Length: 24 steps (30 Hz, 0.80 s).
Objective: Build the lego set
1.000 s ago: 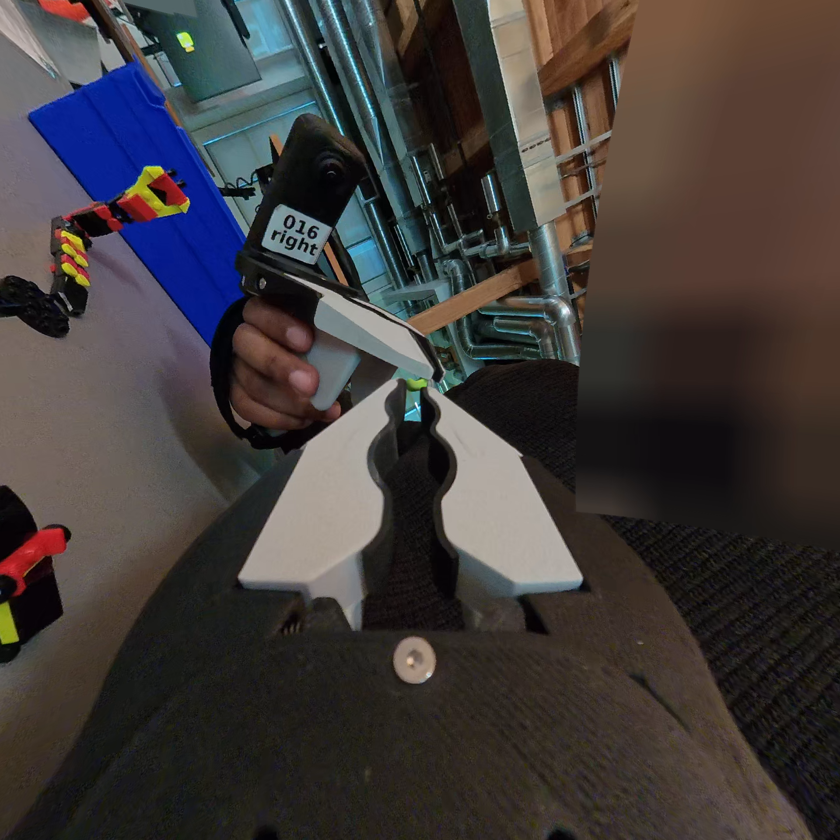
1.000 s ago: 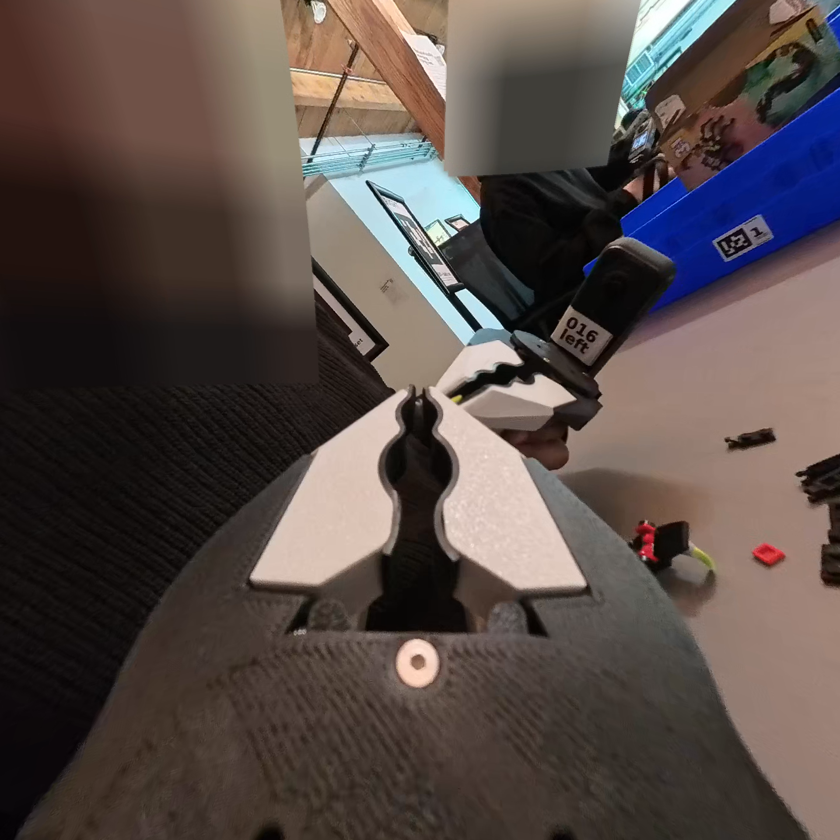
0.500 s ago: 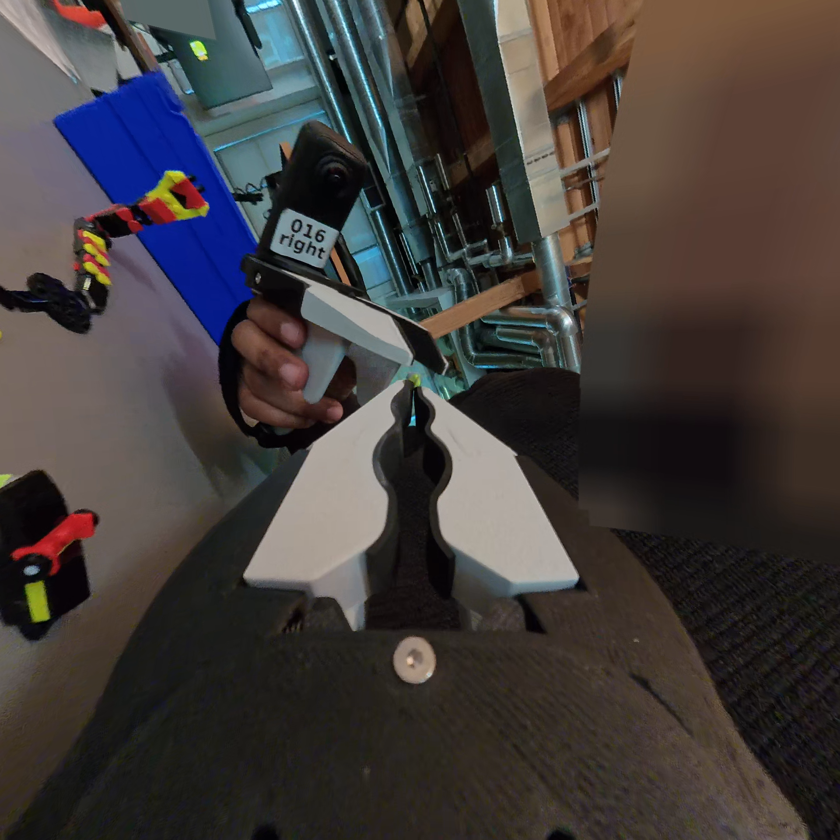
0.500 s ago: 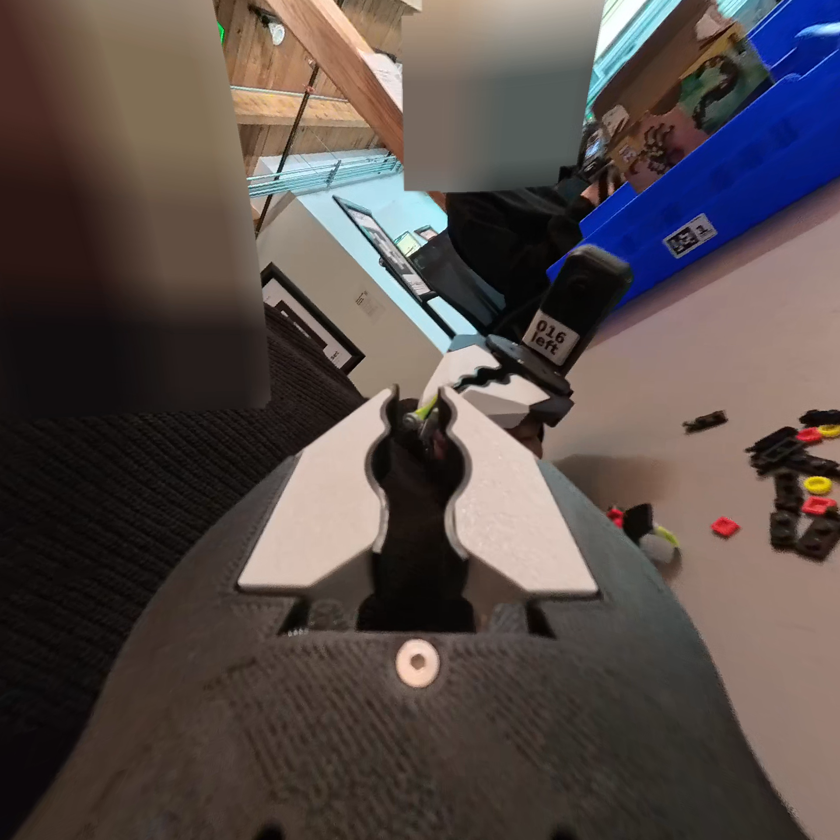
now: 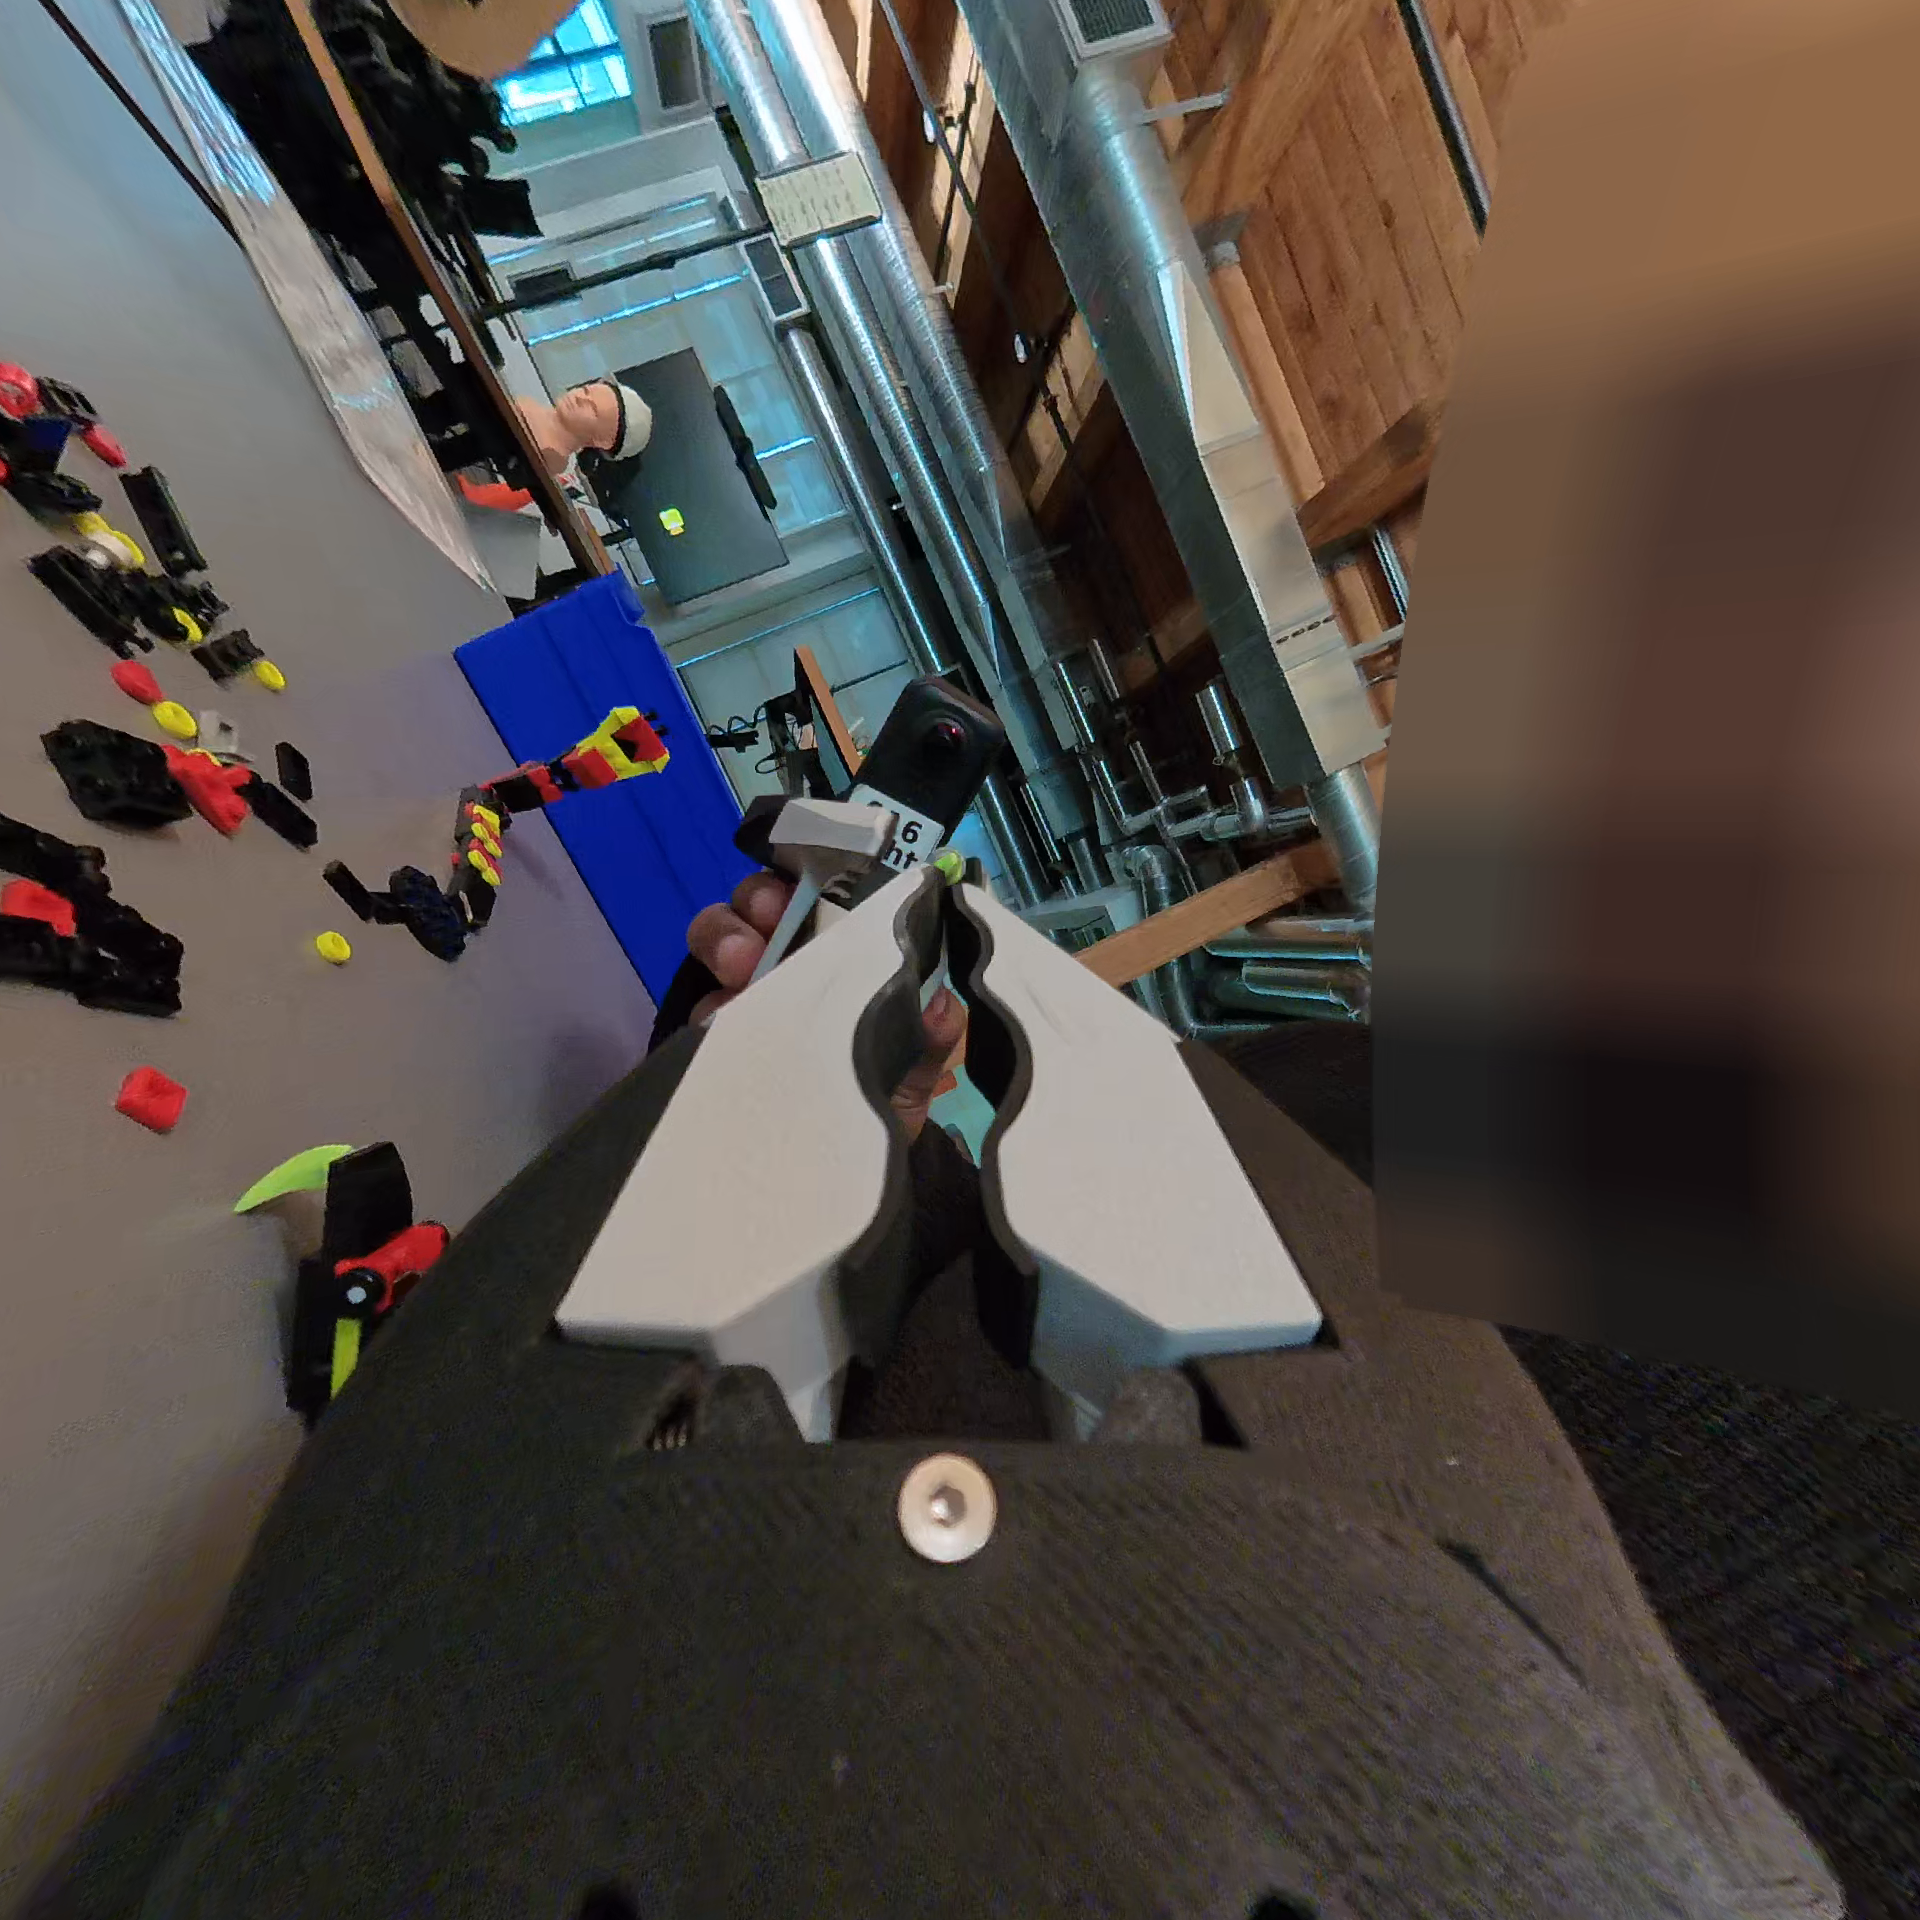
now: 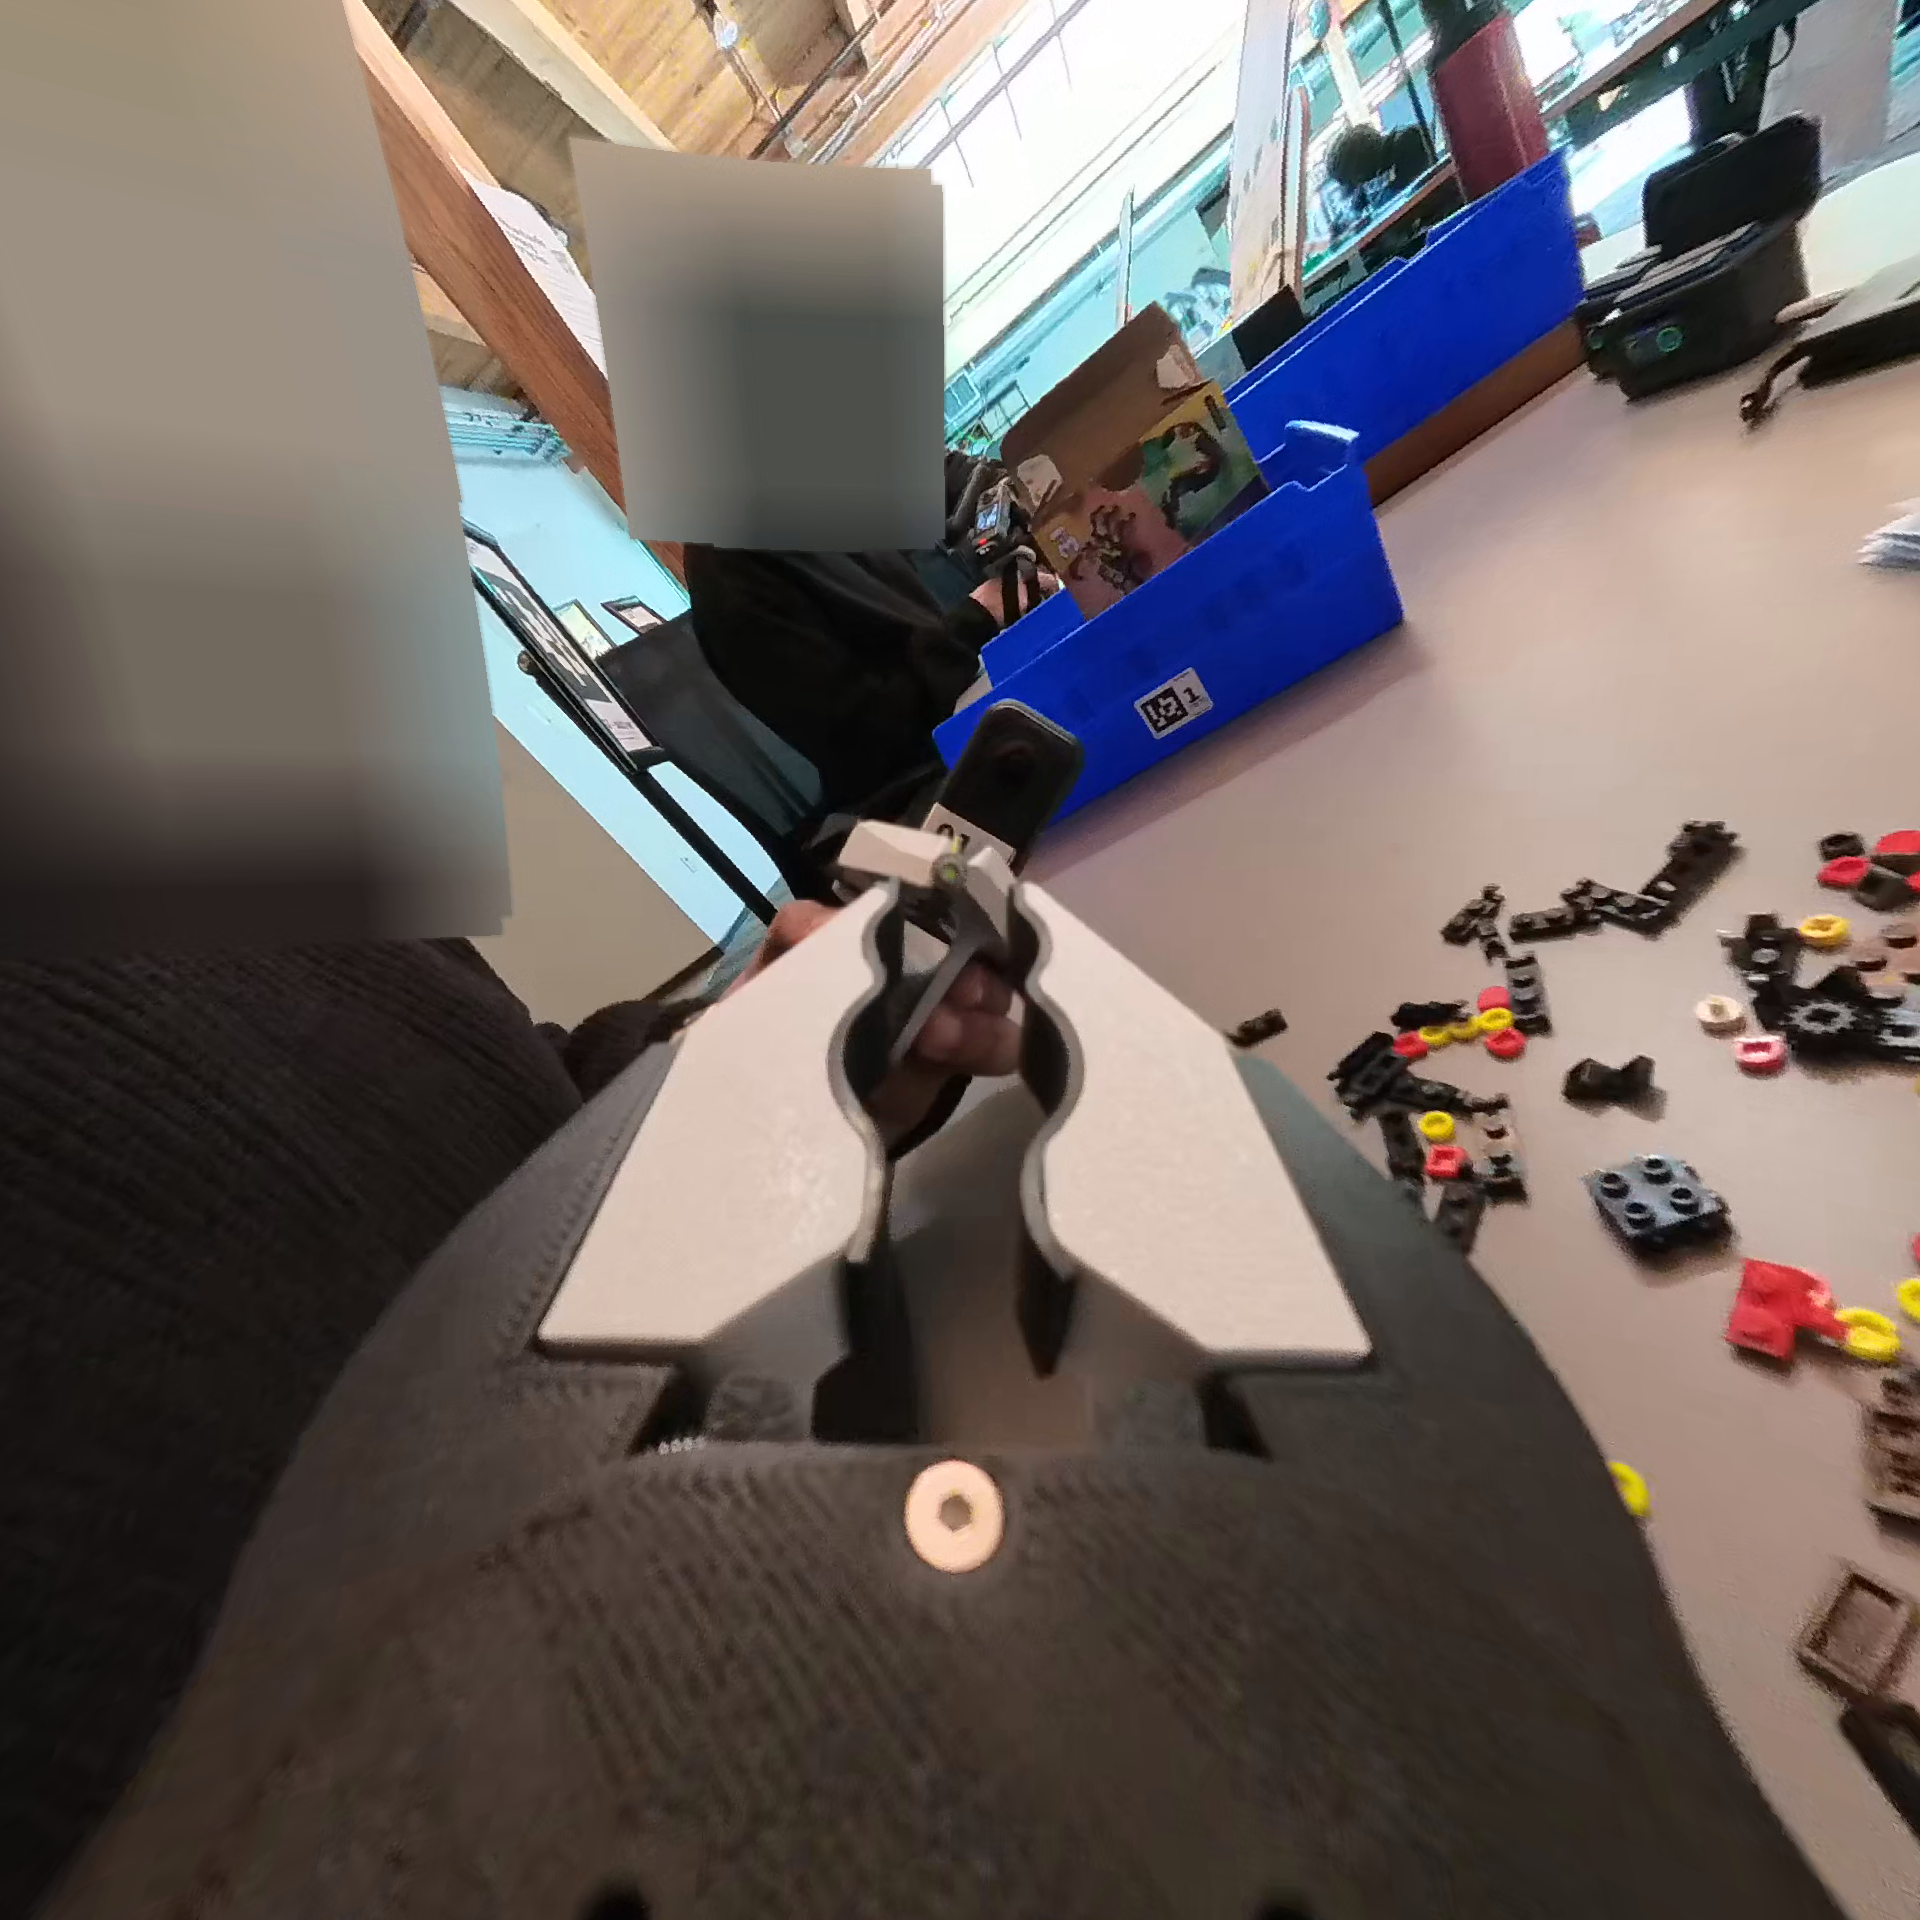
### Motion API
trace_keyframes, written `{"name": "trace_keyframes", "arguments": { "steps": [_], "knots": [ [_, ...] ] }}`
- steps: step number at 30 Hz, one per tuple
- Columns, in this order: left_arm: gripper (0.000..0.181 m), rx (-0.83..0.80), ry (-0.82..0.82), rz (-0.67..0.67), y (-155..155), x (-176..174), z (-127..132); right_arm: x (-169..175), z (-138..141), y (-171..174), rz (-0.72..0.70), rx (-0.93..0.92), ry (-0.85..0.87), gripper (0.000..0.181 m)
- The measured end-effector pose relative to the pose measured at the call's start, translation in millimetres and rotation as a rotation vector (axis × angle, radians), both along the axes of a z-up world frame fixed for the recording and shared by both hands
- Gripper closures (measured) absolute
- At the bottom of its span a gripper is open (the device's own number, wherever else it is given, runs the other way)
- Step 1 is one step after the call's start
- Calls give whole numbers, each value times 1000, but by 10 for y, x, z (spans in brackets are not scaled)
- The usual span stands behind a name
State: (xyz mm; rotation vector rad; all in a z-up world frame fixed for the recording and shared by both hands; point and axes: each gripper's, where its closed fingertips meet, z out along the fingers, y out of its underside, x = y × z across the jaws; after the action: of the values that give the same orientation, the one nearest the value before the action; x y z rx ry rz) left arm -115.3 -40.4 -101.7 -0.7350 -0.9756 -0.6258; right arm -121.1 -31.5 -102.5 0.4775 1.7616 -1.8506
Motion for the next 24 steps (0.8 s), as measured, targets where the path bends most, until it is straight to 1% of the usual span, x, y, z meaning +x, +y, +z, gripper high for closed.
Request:
{"name": "trace_keyframes", "arguments": {
  "steps": [1, 8, 13, 16, 18, 21, 24],
  "knots": [
    [181, 1, -1, -7, 24, 9, 1, -4, 1, -3, -7, -1, -10, 167],
    [181, 18, -7, -30, 110, 37, 14, 44, 7, -10, 9, -5, -19, 177],
    [181, -10, -9, -58, 172, 63, -12, 34, 26, 1, 2, -10, -7, 177],
    [181, -63, -3, -79, 210, 82, -50, 23, 40, 26, 13, -20, -9, 177],
    [170, -112, -1, -76, 180, 71, -90, 12, 48, 64, 25, -19, 14, 177],
    [165, -192, 35, -32, 80, 45, -103, 52, -74, 103, 79, 76, 106, 176],
    [169, -344, 92, -51, 114, 86, -163, 120, -226, 99, 123, 177, 183, 176]
  ]
}}
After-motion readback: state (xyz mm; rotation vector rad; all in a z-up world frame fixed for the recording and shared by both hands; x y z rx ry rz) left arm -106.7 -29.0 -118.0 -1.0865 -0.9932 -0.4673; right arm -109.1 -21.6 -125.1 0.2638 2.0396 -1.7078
